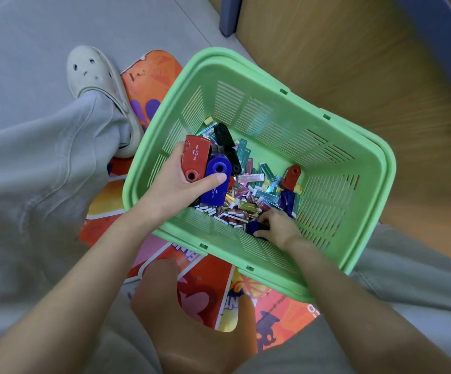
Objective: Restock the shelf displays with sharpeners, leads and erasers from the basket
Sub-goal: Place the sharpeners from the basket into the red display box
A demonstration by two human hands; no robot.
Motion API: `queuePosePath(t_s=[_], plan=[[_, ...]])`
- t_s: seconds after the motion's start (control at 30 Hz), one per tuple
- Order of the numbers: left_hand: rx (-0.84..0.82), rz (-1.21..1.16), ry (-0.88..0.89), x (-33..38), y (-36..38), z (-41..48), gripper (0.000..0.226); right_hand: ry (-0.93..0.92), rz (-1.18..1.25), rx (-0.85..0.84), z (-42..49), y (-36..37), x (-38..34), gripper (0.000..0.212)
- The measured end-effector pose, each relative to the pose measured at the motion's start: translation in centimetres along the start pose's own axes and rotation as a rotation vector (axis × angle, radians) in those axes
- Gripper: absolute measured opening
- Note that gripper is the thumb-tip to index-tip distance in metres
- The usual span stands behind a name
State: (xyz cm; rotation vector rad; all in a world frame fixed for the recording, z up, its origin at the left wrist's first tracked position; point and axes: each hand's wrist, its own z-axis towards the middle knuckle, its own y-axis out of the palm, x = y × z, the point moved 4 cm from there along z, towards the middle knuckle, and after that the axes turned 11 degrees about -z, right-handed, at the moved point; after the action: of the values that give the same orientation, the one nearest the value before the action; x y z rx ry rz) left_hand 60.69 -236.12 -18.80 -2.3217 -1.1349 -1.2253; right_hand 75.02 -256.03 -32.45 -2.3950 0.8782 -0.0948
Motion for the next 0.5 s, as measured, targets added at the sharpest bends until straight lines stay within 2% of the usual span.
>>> queuePosePath(t_s=[0.1, 0.2, 0.27, 0.33, 0.5], plan=[[-0.001, -0.004, 0.004, 0.2, 0.0, -0.2, 0.057, -0.034, 0.175, 0.059, -0.4, -1.1, -0.7, 0.036], [0.016, -0.005, 0.022, 0.5, -0.3, -0.1, 0.062, -0.008, 0.276, 0.379, 0.3, -5.1, -1.1, 0.041], [0.022, -0.015, 0.029, 0.6, -0.4, -0.1, 0.068, 0.031, 0.269, 0.507, 1.7, -7.6, -0.7, 0.042], [0.026, -0.013, 0.029, 0.6, -0.4, -0.1, 0.073, 0.072, 0.246, 0.504, 3.6, -9.2, -0.4, 0.042], [0.033, -0.020, 0.007, 0.6, -0.5, 0.2, 0.060, 0.055, 0.206, 0.402, 7.4, -10.7, -0.3, 0.042]])
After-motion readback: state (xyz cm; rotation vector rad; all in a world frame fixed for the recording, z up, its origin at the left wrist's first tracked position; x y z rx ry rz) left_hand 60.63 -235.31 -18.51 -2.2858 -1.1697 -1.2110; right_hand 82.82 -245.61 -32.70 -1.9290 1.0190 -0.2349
